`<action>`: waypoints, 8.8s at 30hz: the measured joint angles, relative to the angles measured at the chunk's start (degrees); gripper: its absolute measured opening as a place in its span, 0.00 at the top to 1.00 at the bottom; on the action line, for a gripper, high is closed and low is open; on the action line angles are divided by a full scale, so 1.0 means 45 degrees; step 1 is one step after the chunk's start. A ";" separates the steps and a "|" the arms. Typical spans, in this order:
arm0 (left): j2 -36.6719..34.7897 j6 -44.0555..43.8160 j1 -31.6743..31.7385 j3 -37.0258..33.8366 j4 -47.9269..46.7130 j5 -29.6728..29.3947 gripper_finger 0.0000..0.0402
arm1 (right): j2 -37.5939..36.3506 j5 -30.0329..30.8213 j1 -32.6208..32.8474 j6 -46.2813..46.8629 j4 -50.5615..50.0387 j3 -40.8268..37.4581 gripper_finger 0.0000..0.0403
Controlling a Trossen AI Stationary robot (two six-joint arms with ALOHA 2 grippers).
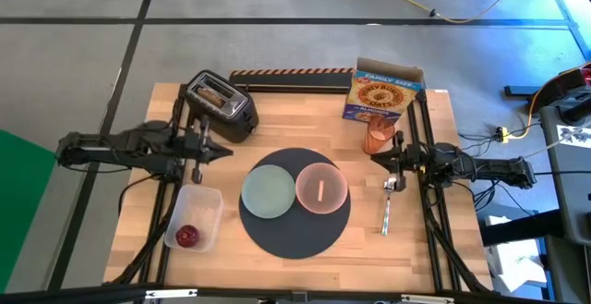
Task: Arrange a breakfast setting
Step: Pour the cereal into the light pink bowl
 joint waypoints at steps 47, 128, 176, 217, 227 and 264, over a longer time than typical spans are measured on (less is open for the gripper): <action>0.3303 -0.0208 0.1437 -0.1191 0.6932 -0.2944 0.70 | 0.3063 0.6745 0.0000 0.0421 -0.3827 0.6275 0.32; 2.3623 0.0909 0.6873 1.6884 0.5926 0.5100 0.19 | 0.3065 0.5527 0.0000 0.1375 -0.5459 0.6261 0.32; 2.3623 0.0937 0.6290 1.6870 0.6407 0.4367 0.19 | 1.2361 0.5318 -0.6669 -0.4544 -1.3910 1.6447 0.35; 2.3599 0.1393 0.6047 1.6863 0.5812 0.3888 0.19 | 1.1407 -0.2685 -0.9656 -0.8465 -1.2429 1.6679 1.00; 2.3599 0.2400 0.6039 1.6865 0.5775 0.4271 0.19 | 1.1395 -0.4983 -0.9656 -0.9429 -1.1546 1.6670 1.00; 2.0107 0.4648 0.5323 1.6860 -0.2322 0.1067 0.68 | 1.0892 -0.6744 -0.9648 -0.6306 -1.2153 1.6670 0.47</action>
